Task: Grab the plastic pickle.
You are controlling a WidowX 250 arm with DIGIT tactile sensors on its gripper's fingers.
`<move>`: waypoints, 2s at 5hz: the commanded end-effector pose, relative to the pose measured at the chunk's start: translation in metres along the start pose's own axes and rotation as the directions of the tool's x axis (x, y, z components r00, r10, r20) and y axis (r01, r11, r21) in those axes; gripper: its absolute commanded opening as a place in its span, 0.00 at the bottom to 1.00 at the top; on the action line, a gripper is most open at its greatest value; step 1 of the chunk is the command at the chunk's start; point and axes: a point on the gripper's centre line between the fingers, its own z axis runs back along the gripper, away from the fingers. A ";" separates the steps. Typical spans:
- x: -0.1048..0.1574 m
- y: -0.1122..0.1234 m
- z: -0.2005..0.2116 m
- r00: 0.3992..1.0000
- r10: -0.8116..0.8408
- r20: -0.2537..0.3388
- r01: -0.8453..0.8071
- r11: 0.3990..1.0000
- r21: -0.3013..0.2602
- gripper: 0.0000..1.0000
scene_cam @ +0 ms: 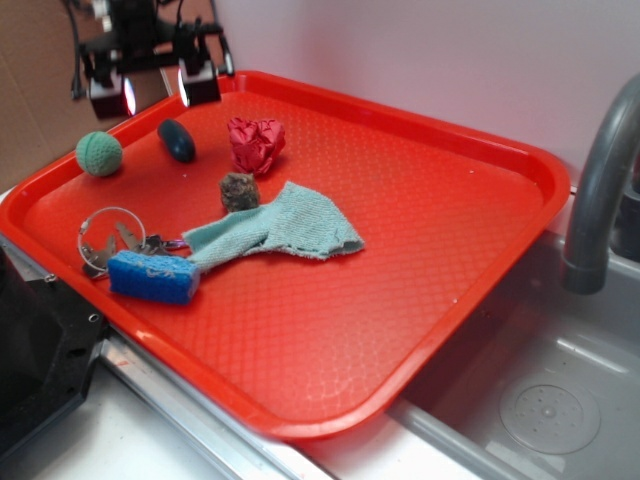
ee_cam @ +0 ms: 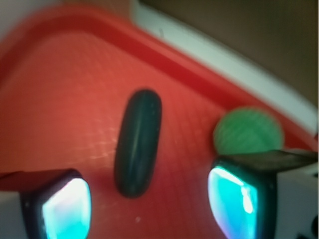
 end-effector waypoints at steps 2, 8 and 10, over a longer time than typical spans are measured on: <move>-0.020 0.048 -0.029 0.991 0.130 -0.032 -0.133 0.987 -0.095 1.00; 0.015 0.031 -0.027 0.991 -0.132 -0.022 0.128 0.984 -0.124 0.00; 0.003 -0.011 0.073 0.871 -0.489 0.049 0.492 0.867 -0.085 0.00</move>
